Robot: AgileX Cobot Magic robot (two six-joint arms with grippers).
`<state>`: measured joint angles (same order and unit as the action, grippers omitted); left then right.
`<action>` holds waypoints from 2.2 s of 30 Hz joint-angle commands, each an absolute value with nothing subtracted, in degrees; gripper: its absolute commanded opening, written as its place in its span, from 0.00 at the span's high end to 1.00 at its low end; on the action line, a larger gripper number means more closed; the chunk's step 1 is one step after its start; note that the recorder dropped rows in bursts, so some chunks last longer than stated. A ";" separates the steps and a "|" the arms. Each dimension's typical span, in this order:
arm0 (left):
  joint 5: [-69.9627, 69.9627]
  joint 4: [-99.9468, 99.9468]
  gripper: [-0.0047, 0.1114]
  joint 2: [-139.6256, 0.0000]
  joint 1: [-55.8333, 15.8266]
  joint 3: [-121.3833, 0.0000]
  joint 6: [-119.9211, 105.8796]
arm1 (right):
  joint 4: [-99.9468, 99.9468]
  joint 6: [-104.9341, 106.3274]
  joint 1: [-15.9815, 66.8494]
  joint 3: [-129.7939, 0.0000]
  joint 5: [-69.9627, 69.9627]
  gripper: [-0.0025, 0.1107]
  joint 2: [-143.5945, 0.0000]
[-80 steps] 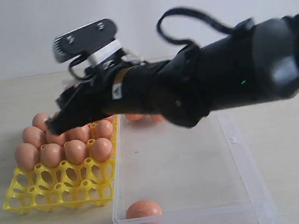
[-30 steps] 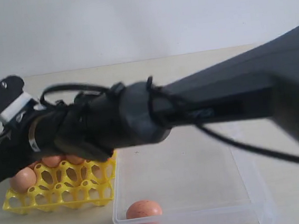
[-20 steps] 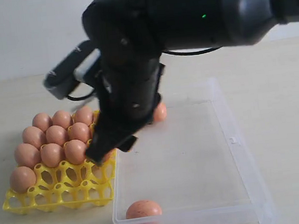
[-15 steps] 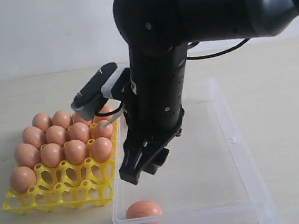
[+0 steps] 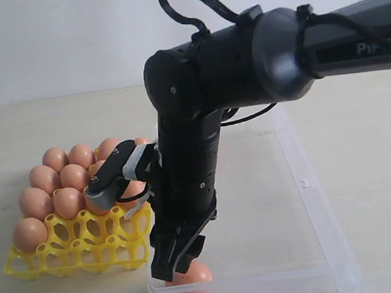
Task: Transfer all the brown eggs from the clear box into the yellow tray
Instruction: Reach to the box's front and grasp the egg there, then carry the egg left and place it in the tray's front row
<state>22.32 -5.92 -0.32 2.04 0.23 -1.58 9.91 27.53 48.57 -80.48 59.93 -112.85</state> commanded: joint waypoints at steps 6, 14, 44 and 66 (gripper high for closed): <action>21.79 -5.78 0.96 0.00 1.72 0.00 -1.32 | 10.43 28.86 48.21 -80.29 56.89 0.54 -115.80; 21.79 -5.78 0.96 0.00 1.72 0.00 -1.32 | 11.02 30.06 48.31 -80.29 58.78 0.55 -115.93; 21.79 -5.78 0.96 0.00 1.72 0.00 -1.32 | 5.06 29.07 45.92 -80.41 54.81 0.98 -119.88; 21.79 -5.78 0.96 0.00 1.72 0.00 -1.32 | 3.41 13.29 46.28 -80.30 15.50 0.98 -110.88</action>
